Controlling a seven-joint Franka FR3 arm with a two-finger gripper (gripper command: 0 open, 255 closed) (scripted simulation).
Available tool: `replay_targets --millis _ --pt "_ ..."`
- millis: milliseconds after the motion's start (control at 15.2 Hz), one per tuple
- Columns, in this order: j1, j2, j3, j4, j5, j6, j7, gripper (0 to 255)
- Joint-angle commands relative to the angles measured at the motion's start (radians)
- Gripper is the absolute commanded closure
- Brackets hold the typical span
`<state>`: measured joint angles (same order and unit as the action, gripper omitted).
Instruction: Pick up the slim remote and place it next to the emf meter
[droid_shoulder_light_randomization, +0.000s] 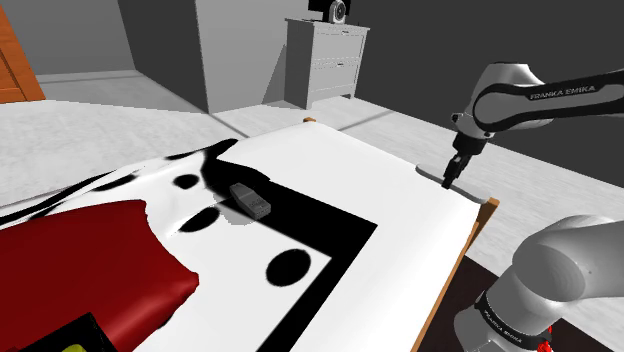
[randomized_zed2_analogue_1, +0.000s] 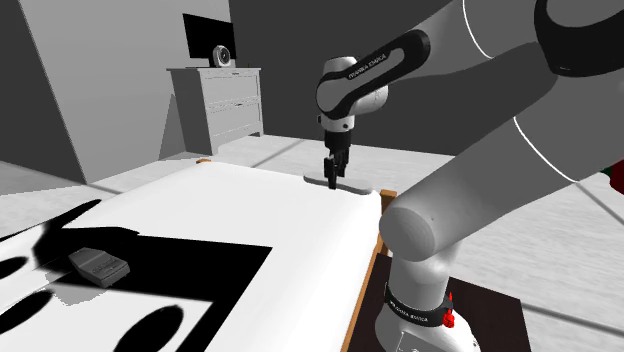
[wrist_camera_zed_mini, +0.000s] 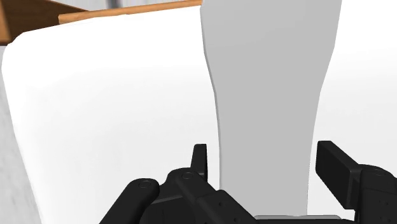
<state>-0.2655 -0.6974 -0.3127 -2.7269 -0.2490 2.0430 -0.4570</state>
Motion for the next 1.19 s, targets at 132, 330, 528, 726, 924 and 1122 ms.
replay_targets --millis 132,330,528,726,924,1122 --pt "0.002 -0.018 0.009 0.032 0.008 -0.050 -0.002 255" --pt "0.047 -0.019 0.076 0.022 0.055 -0.049 0.076 255" --pt "0.096 -0.006 0.141 0.024 0.103 -0.043 0.154 255" --pt "0.144 0.021 0.204 0.037 0.150 -0.034 0.230 255" --pt "0.190 0.062 0.264 0.063 0.193 -0.021 0.303 255" --pt "0.231 0.114 0.323 0.099 0.232 -0.008 0.375 255"
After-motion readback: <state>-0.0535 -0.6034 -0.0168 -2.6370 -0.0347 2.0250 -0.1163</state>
